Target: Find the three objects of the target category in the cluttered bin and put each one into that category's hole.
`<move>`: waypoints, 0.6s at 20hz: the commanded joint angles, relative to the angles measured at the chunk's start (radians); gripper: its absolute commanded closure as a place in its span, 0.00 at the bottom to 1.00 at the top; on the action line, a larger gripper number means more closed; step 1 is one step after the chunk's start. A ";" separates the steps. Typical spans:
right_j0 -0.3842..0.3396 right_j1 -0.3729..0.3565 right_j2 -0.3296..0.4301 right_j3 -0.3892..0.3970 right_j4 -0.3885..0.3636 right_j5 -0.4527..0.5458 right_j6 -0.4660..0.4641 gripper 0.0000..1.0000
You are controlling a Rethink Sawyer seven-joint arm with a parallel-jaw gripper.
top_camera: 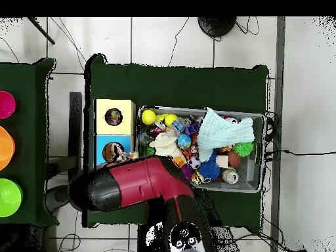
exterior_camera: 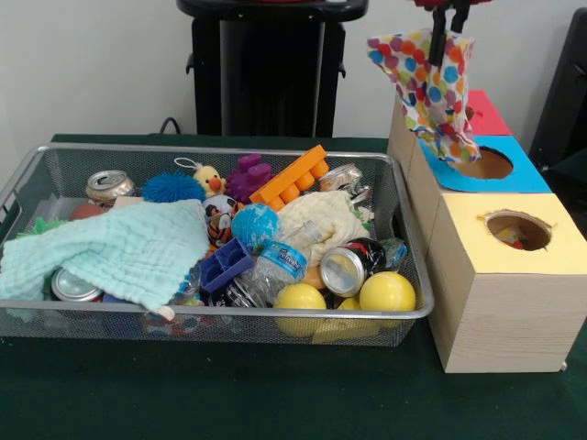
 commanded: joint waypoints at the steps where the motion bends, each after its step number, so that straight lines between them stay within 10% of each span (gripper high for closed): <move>1: 0.059 0.118 -0.111 -0.053 0.001 -0.082 0.312 1.00; 12: 0.227 0.272 -0.209 -0.224 0.049 -0.100 0.414 1.00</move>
